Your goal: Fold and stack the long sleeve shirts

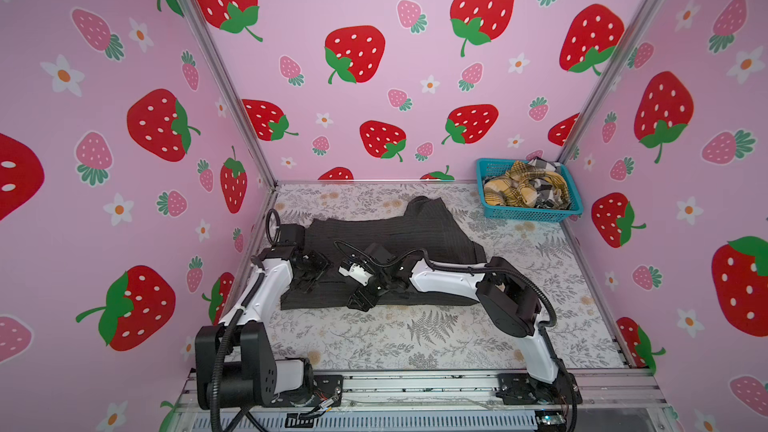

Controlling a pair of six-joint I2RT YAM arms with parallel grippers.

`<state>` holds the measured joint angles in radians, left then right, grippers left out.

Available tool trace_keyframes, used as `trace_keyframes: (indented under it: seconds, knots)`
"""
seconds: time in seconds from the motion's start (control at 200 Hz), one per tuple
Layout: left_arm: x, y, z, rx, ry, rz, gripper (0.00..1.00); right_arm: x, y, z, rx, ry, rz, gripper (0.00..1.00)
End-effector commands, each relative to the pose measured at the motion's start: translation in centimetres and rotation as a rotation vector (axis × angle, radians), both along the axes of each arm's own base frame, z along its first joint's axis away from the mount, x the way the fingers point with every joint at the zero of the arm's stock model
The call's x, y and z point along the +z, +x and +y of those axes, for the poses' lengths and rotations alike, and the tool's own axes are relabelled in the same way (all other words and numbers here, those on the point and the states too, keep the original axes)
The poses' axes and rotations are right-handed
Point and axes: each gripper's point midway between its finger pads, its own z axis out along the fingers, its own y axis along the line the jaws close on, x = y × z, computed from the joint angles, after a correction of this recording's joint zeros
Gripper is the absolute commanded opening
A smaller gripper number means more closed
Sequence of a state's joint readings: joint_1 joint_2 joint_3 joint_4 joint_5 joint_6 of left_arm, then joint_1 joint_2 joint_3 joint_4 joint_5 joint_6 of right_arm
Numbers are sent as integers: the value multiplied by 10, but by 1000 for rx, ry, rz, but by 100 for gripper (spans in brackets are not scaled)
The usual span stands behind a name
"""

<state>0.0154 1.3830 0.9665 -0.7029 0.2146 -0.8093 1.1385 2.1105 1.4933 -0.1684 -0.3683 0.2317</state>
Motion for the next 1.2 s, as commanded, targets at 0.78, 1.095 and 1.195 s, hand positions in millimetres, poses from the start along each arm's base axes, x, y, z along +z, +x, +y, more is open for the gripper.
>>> trace_keyframes:
  seconds: [0.78,1.095,1.195]
  knots:
    - [-61,59,-32,-337,382,270,24,-25,131,-271,-1040,-85,339,45]
    - [-14,81,-17,-300,482,63,0,-11,137,-283,-1023,-68,268,54]
    - [10,83,-12,-268,498,-25,0,7,139,-289,-1022,-71,209,59]
